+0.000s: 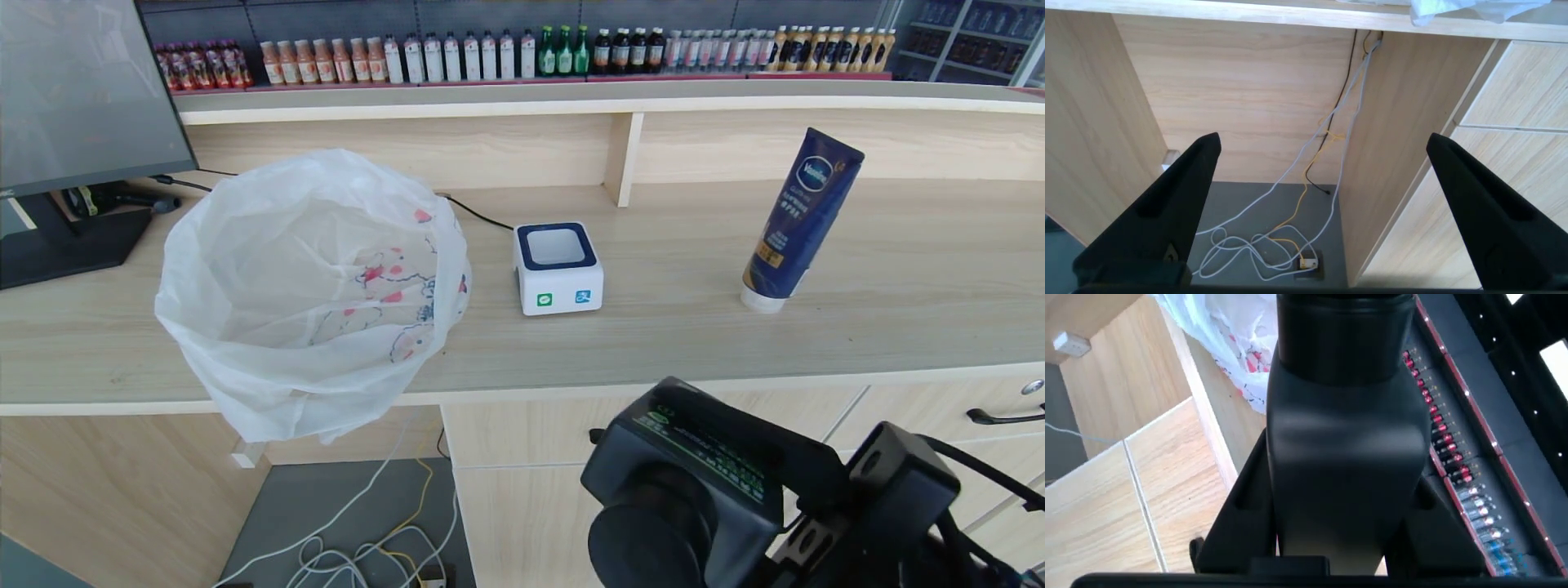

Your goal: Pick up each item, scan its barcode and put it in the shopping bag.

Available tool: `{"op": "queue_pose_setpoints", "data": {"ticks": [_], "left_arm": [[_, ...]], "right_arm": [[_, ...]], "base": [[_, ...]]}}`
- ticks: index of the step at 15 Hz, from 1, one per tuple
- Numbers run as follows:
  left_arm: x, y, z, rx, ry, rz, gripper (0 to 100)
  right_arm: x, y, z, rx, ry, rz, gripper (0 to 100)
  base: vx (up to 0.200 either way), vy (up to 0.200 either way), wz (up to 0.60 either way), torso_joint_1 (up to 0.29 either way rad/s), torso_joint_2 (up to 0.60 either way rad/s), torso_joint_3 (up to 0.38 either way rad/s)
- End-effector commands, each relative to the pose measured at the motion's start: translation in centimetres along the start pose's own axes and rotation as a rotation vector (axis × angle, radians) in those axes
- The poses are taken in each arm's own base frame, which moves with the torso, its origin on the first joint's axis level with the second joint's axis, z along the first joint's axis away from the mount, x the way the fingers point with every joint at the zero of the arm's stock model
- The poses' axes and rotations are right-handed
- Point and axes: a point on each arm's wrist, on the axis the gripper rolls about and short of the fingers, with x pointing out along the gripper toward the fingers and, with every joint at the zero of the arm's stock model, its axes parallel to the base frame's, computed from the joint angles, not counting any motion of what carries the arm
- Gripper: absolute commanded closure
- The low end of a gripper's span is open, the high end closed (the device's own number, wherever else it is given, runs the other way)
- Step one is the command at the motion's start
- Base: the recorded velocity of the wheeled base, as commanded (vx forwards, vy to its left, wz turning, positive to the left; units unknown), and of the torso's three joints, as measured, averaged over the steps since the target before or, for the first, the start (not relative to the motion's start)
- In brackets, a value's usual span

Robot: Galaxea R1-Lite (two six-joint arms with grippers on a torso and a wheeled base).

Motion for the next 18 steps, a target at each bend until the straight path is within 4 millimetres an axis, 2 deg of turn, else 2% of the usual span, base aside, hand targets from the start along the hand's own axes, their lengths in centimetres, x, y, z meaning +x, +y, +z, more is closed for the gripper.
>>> {"op": "queue_pose_setpoints", "data": {"ticks": [1, 4, 6, 7, 9, 11, 12, 13, 14, 15, 18], "left_arm": [[0.0, 0.0, 0.0, 0.000, 0.000, 0.000, 0], [0.0, 0.0, 0.0, 0.000, 0.000, 0.000, 0], [0.0, 0.0, 0.0, 0.000, 0.000, 0.000, 0], [0.0, 0.0, 0.0, 0.000, 0.000, 0.000, 0], [0.0, 0.0, 0.0, 0.000, 0.000, 0.000, 0], [0.0, 0.0, 0.0, 0.000, 0.000, 0.000, 0], [0.0, 0.0, 0.0, 0.000, 0.000, 0.000, 0], [0.0, 0.0, 0.0, 0.000, 0.000, 0.000, 0], [0.0, 0.0, 0.0, 0.000, 0.000, 0.000, 0], [0.0, 0.0, 0.0, 0.000, 0.000, 0.000, 0], [0.0, 0.0, 0.0, 0.000, 0.000, 0.002, 0]], "right_arm": [[1.0, 1.2, 0.0, 0.073, -0.006, -0.013, 100], [1.4, 1.4, -0.2, 0.322, -0.002, -0.125, 100], [1.4, 2.6, -0.7, 0.525, 0.016, -0.079, 100], [1.4, 2.6, -0.7, 0.575, 0.016, -0.079, 100], [0.9, 2.8, -1.1, 0.806, 0.022, -0.070, 100], [0.1, 1.9, -1.6, 0.987, 0.014, -0.108, 100], [0.1, 1.4, -3.1, 1.050, 0.051, -0.155, 100], [0.1, 1.4, -3.2, 1.055, 0.053, -0.156, 100], [0.0, 0.8, -5.0, 1.123, 0.064, -0.179, 100], [-0.3, 0.5, -5.9, 1.127, 0.068, -0.177, 100], [-0.4, 0.2, -6.9, 1.123, 0.083, -0.194, 100]], "base": [[0.000, 0.000, 0.00, 0.000, 0.00, 0.000], [0.000, 0.000, 0.00, 0.000, 0.00, 0.000], [0.000, 0.000, 0.00, 0.000, 0.00, 0.000], [0.000, 0.000, 0.00, 0.000, 0.00, 0.000], [0.000, 0.000, 0.00, 0.000, 0.00, 0.000], [0.000, 0.000, 0.00, 0.000, 0.00, 0.000], [0.000, 0.000, 0.00, 0.000, 0.00, 0.000], [0.000, 0.000, 0.00, 0.000, 0.00, 0.000], [0.000, 0.000, 0.00, 0.000, 0.00, 0.000], [0.000, 0.000, 0.00, 0.000, 0.00, 0.000], [0.000, 0.000, 0.00, 0.000, 0.00, 0.000]]}}
